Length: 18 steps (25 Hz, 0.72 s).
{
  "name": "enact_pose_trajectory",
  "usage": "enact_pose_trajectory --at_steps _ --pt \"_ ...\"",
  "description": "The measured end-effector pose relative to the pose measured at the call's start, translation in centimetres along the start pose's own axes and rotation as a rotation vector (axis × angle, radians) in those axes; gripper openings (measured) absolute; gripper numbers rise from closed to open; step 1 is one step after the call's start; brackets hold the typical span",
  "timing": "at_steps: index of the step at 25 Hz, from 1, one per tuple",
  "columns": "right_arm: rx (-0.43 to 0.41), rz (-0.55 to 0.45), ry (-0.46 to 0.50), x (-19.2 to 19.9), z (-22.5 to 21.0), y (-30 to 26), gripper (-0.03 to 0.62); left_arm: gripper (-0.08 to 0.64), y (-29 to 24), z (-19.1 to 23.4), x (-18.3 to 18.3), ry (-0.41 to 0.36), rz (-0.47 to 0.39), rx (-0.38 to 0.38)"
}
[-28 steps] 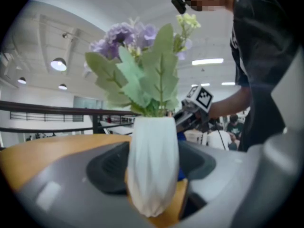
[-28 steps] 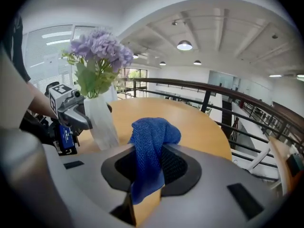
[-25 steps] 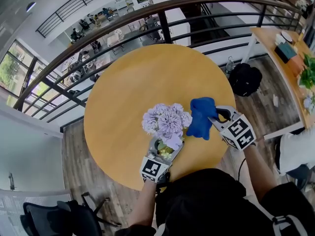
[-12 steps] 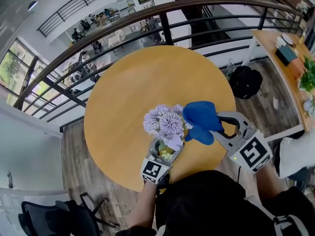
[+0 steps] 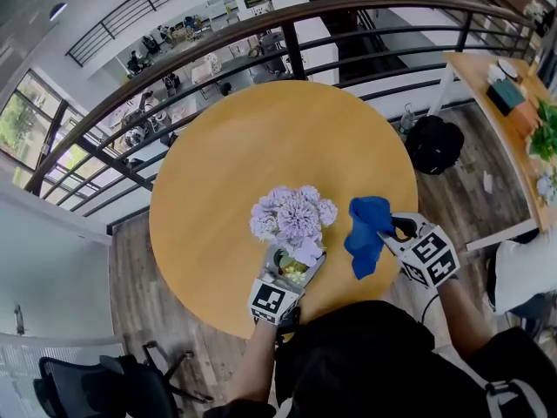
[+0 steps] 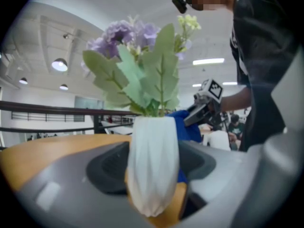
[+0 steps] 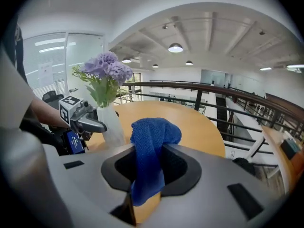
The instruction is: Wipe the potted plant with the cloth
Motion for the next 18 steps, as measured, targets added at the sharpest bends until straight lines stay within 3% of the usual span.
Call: enact_pose_trajectory --at_steps 4,8,18 --pt "0.000 0.011 -0.050 0.9 -0.2 0.1 0.103 0.311 0.1 0.0 0.0 -0.011 0.010 -0.003" --pt "-0.019 -0.018 -0.041 0.1 0.4 0.5 0.103 0.319 0.3 -0.2 0.1 -0.035 0.030 -0.006" --pt "-0.048 -0.050 -0.034 -0.7 2.6 1.0 0.103 0.348 2.2 -0.2 0.5 0.016 0.026 -0.054"
Point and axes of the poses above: the fingertips, and each gripper's own axes: y backward along the fingers, z to its left, x out of its underside, the point moved 3 cm from there along y, backward along the fingers, and after that the axes turned 5 degrees about x, right-handed, at the moved point
